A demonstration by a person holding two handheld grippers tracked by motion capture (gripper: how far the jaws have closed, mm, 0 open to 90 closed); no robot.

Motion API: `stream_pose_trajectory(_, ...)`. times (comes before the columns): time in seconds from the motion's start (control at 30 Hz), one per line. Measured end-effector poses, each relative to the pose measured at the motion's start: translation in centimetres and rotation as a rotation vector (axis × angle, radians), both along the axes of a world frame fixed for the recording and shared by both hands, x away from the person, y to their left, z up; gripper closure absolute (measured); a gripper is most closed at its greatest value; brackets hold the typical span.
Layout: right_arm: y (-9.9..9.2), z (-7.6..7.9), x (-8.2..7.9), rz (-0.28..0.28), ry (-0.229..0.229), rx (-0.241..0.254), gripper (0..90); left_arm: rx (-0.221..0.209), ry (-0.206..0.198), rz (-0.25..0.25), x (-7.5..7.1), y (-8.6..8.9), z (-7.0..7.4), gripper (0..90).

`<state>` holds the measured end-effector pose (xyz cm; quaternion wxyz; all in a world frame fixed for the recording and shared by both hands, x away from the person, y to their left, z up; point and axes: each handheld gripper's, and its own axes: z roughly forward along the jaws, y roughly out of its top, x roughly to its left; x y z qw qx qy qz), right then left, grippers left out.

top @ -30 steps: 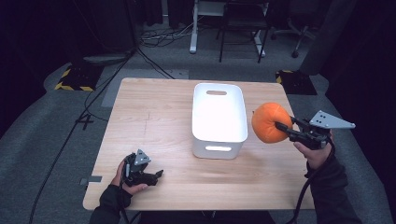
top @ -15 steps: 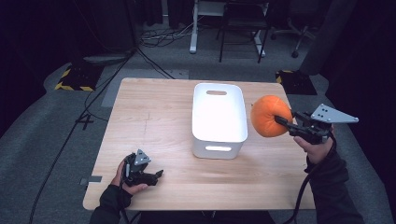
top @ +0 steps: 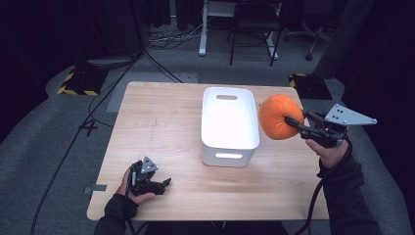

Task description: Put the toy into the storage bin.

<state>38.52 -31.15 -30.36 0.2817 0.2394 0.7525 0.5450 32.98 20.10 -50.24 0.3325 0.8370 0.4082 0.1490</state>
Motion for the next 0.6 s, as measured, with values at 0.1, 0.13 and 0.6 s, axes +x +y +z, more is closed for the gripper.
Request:
stream_pose_trajectory(0.1,0.3,0.1,0.0,0.005,-0.002,0.004,59.3,0.000,0.000,0.000,0.0,0.0,0.0,14.8)
stream_pose_trajectory(0.13,0.4,0.2,0.0,0.008,-0.007,0.002,59.4,0.000,0.000,0.000,0.0,0.0,0.0,14.8)
stream_pose_trajectory(0.6,2.4,0.7,0.2,0.046,-0.009,0.000,59.4,0.000,0.000,0.000,0.0,0.0,0.0,14.8)
